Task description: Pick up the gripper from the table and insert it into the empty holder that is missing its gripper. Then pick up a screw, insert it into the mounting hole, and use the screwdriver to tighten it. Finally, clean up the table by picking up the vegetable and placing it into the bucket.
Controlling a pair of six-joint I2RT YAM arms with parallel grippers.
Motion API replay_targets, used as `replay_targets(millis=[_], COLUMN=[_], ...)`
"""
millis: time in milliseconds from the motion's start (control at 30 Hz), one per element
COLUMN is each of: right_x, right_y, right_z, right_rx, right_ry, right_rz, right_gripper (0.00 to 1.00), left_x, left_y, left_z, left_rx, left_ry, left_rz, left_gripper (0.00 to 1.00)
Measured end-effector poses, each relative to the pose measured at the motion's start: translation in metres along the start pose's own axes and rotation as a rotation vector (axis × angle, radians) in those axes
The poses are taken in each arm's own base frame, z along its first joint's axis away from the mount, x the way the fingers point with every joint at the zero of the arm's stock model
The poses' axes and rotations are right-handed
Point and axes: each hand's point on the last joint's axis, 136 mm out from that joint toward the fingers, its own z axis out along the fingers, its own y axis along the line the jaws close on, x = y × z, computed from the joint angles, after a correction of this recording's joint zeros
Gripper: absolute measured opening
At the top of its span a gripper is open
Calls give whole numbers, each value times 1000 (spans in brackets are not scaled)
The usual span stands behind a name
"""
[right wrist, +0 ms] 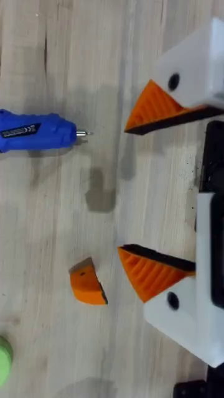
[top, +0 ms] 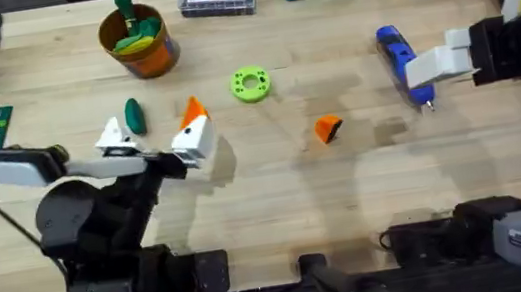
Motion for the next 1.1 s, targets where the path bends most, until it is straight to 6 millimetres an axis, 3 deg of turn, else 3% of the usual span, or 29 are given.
replay_targets(millis=[267, 433, 833, 1100], right_x=[0, 0, 0, 0], right_y=[0, 0, 0, 0], right_z=[0, 0, 0, 0], right_rx=[0, 0, 0, 0], right_ry=[0, 0, 0, 0], right_rz=[0, 0, 0, 0], right_gripper=[993, 994, 994, 994], left_x=[5, -3, -1, 6], left_y=[-21, -25, -34, -58], left_z=[1, -1, -3, -8], left_rx=[93, 104, 153, 302], left_ry=[18, -21, -22, -2], left_rz=[80, 109, 234, 251], left_gripper=[985, 985, 985, 985])
